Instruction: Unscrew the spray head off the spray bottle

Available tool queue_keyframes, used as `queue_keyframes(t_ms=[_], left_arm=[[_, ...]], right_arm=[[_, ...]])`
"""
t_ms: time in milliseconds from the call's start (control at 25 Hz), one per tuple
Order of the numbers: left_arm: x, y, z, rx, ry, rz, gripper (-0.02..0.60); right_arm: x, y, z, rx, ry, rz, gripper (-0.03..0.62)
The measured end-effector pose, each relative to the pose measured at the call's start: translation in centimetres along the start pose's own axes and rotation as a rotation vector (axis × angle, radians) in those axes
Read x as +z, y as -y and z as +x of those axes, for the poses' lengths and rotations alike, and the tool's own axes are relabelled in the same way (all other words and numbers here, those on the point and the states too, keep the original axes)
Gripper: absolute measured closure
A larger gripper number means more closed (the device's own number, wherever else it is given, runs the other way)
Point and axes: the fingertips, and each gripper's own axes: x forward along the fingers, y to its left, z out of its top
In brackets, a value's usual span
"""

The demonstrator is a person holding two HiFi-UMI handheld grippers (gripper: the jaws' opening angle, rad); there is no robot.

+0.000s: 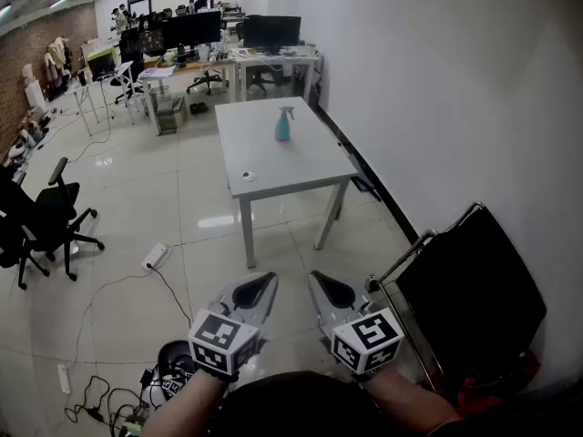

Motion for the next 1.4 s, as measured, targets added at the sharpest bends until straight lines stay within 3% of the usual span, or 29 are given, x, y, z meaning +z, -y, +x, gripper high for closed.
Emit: queue_keyframes(t_ms=[680, 1400], left_arm=[[-0.7, -4.2, -3.5, 0.022, 0.021, -0.06, 0.566], [-1.4, -4.5, 0.9, 0.035, -0.046, -0.06, 0.566]], right_arm=[[-0.2, -4.0, 2.9, 0.008, -0.044, -0.031, 0.603], [-0.9, 0.6, 4.4, 0.019, -0.043, 0.04, 0.603]])
